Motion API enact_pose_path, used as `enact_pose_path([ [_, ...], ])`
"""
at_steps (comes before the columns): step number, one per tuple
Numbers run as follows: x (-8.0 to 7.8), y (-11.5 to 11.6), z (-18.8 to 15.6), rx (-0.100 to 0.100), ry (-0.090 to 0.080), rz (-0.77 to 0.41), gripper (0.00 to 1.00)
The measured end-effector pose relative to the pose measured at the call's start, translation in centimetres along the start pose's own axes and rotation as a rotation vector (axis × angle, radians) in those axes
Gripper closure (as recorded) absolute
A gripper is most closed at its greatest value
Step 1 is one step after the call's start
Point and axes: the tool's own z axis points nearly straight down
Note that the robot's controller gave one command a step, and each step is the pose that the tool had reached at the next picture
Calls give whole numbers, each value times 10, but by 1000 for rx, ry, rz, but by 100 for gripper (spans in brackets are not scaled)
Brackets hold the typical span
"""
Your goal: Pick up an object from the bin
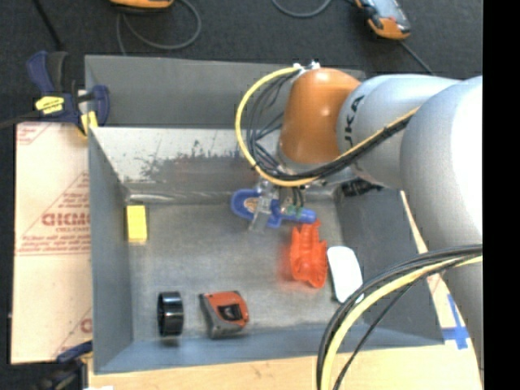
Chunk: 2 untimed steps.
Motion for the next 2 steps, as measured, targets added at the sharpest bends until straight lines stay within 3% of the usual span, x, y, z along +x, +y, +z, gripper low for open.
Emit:
enact_pose_path([
  [2,-1,0,-38,-1,-3,0,100],
])
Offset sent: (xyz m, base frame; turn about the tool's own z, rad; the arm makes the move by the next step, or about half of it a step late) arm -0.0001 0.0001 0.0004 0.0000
